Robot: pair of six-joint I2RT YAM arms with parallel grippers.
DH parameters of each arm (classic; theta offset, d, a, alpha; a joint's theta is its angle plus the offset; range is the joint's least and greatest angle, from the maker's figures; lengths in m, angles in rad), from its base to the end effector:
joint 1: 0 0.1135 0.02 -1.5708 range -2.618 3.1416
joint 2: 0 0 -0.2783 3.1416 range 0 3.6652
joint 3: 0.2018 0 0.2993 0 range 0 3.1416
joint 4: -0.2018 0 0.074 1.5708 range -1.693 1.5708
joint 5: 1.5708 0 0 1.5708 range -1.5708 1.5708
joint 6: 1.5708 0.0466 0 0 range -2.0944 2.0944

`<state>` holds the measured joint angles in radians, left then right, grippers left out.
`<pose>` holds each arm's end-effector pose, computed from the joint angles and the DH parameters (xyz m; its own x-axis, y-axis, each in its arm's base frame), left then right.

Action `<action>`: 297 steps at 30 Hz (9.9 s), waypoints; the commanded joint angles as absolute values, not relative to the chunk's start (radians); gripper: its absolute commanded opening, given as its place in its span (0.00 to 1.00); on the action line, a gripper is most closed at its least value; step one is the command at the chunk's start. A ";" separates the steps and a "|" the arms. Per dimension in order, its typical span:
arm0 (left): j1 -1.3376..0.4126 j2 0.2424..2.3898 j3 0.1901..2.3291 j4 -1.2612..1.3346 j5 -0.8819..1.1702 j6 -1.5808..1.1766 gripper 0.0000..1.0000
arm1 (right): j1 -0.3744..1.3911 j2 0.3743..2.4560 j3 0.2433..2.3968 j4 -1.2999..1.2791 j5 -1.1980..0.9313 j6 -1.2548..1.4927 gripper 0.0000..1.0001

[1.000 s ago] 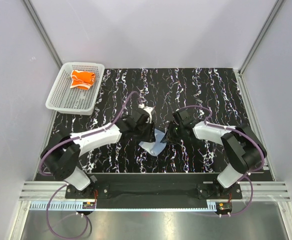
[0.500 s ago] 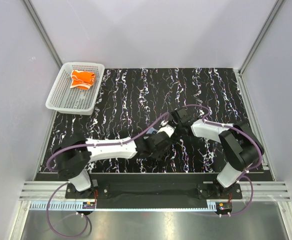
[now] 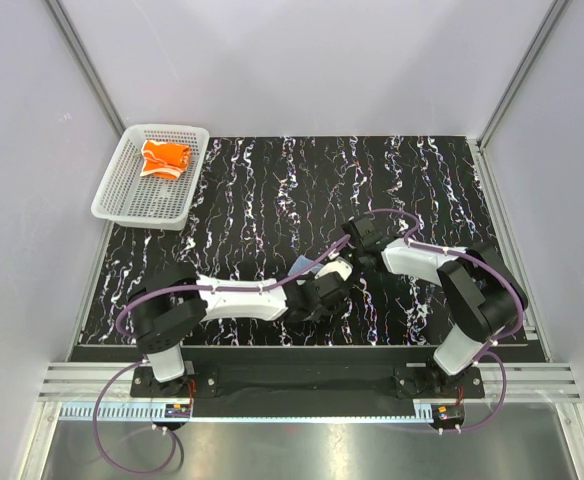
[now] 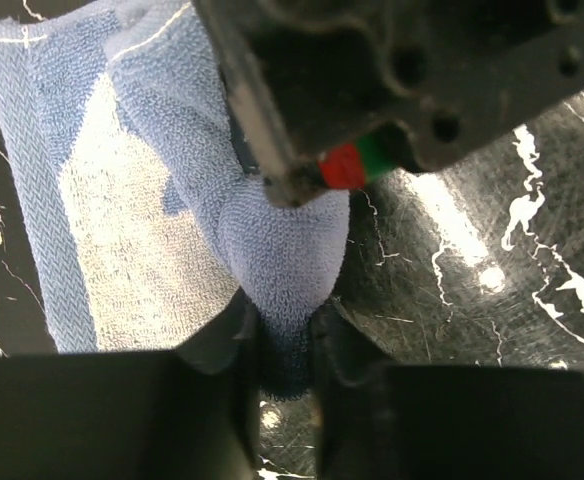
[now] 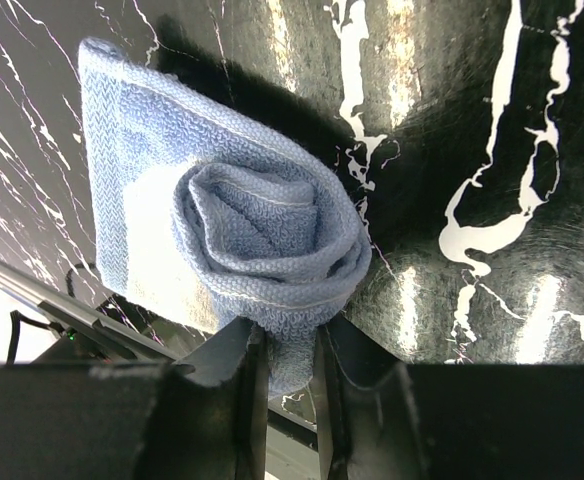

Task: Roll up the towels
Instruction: Roll the towel, then place the rolled towel into the container

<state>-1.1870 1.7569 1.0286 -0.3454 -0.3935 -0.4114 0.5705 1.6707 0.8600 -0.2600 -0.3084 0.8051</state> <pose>0.1611 -0.3513 0.1337 -0.6167 0.5409 -0.5719 0.5906 0.7983 0.1182 0.2870 0.2009 0.1153 -0.9711 0.1930 -0.1403 0.0909 0.8429 0.5303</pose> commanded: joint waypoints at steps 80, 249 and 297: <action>-0.594 1.658 0.571 0.275 0.577 -0.723 0.26 | 0.549 1.582 0.538 0.344 -0.382 0.943 0.18; -0.365 1.447 0.736 0.261 0.920 -0.842 0.58 | 0.646 1.359 0.667 0.262 -0.267 0.827 0.17; -0.503 1.348 0.690 0.305 0.913 -0.861 0.00 | 0.692 1.105 0.621 0.720 -0.497 1.092 0.18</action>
<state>-0.4744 1.3350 0.6754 0.4351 1.0157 -0.9424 0.6533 1.2102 0.5522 0.6056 -0.4500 1.1046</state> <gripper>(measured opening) 0.188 0.283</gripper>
